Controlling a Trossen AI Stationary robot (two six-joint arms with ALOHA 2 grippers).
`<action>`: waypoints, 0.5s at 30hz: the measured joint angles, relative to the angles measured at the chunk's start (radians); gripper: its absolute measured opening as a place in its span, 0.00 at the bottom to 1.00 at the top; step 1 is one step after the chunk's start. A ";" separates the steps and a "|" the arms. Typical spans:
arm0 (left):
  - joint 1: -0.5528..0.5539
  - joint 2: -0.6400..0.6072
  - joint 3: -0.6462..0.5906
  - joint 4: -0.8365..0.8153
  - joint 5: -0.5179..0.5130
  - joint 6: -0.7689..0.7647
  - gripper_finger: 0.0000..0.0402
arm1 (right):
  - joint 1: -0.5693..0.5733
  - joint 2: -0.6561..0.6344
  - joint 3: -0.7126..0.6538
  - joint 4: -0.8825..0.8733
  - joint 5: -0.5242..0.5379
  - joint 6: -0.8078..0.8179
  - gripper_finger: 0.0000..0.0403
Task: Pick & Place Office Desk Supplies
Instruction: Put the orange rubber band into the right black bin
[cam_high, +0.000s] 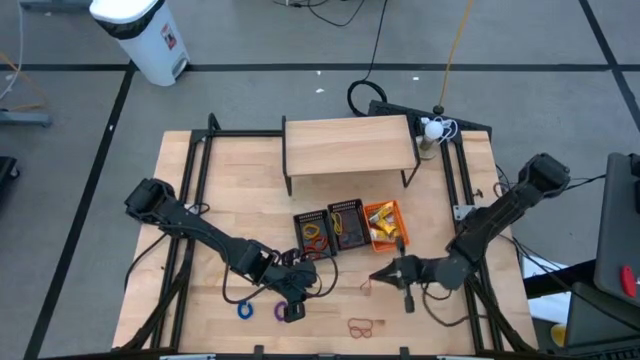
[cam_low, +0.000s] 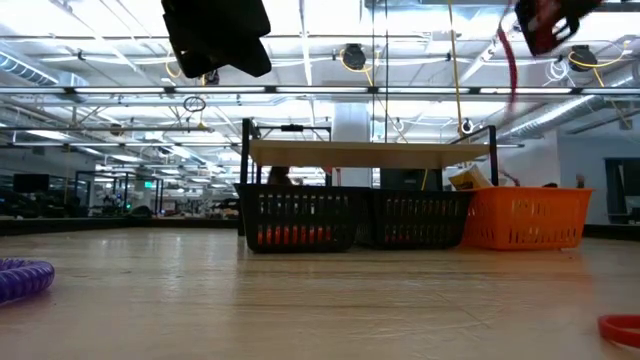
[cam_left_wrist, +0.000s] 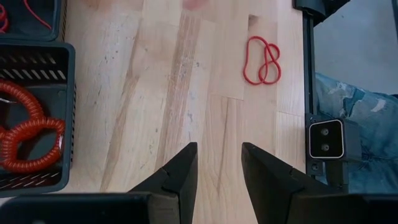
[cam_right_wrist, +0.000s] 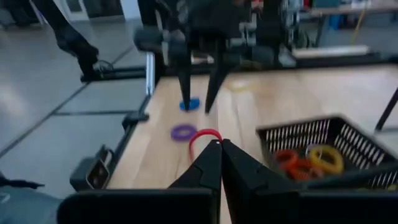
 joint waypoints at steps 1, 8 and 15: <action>0.000 0.000 0.000 0.000 0.000 0.001 0.31 | 0.000 -0.018 0.000 0.009 0.001 -0.026 0.00; 0.000 0.000 0.000 0.000 -0.001 0.001 0.31 | -0.022 -0.083 0.000 0.112 0.004 -0.189 0.00; 0.000 0.000 0.000 0.002 -0.006 0.000 0.31 | -0.091 -0.087 0.000 0.110 0.006 -0.259 0.00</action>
